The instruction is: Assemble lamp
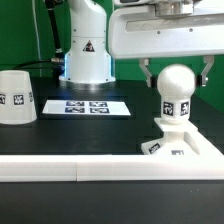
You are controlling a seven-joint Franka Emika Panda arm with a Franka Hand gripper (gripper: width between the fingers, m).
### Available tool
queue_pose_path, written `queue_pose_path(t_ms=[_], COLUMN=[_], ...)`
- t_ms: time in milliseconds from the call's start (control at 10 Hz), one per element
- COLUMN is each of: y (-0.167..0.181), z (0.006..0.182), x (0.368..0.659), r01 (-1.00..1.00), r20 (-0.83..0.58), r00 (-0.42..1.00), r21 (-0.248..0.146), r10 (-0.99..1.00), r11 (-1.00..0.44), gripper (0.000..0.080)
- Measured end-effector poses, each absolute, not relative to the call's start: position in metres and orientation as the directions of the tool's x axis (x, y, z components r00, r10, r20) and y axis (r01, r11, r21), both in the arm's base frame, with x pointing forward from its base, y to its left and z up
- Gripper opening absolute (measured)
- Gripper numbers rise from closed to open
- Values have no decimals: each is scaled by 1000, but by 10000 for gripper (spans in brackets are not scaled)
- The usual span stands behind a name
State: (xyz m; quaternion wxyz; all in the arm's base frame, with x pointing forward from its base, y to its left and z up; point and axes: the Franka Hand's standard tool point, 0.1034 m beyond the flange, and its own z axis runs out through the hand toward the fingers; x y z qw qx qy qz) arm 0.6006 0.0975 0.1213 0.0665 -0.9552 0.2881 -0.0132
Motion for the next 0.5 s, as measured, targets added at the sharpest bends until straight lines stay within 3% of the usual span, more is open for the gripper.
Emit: queue_pose_path(t_ms=[500], y=[102], z=[120], x=[604], r01=[-847], r20=[-106], r00=[529], r21=[-127], r10=[-842], r11=[-516], gripper=[579])
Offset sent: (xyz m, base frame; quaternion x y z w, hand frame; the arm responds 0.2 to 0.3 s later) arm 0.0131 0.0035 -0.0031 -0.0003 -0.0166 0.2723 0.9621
